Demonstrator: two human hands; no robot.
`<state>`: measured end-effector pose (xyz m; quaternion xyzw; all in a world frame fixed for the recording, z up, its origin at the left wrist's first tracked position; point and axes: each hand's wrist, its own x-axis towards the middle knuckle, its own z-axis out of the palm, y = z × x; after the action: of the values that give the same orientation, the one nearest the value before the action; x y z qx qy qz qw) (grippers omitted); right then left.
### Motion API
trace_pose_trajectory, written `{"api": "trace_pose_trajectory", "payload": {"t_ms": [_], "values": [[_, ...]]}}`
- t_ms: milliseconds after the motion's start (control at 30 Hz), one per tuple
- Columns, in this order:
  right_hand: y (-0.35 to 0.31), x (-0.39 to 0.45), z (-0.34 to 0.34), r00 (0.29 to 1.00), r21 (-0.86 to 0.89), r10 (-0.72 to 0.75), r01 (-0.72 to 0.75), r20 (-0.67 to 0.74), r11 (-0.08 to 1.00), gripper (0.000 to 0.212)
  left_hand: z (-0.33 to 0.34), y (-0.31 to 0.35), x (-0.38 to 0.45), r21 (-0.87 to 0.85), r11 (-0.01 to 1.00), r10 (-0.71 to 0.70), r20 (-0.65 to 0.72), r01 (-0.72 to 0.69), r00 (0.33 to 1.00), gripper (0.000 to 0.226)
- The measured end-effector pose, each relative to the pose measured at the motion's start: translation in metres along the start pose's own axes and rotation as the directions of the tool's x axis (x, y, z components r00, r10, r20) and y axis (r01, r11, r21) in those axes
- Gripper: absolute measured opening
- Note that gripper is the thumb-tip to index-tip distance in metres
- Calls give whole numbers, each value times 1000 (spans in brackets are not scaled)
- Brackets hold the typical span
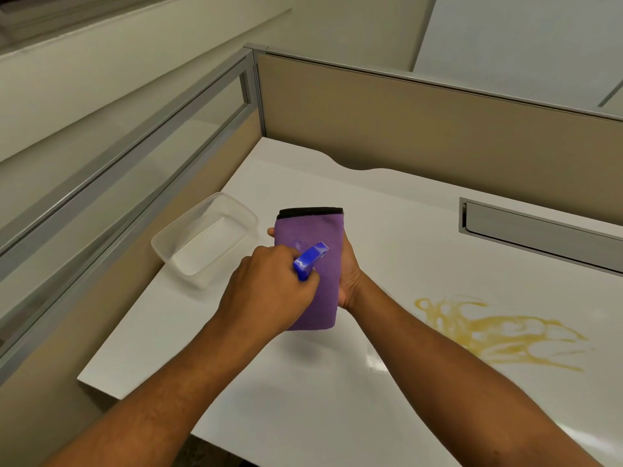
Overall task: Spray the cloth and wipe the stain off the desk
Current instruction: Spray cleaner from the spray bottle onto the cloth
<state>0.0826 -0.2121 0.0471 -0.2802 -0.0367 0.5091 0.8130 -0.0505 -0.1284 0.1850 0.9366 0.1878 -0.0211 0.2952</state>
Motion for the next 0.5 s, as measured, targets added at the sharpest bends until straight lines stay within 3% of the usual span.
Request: {"api": "trace_pose_trajectory", "payload": {"t_ms": [267, 500], "values": [[-9, -1, 0, 998, -28, 27, -26, 52, 999, 109, 2, -17, -6, 13, 999, -40, 12, 39, 999, 26], [-17, -2, -3, 980, 26, 99, -105, 174, 994, 103, 5, -40, -13, 37, 996, -84, 19, 83, 996, 25]]}}
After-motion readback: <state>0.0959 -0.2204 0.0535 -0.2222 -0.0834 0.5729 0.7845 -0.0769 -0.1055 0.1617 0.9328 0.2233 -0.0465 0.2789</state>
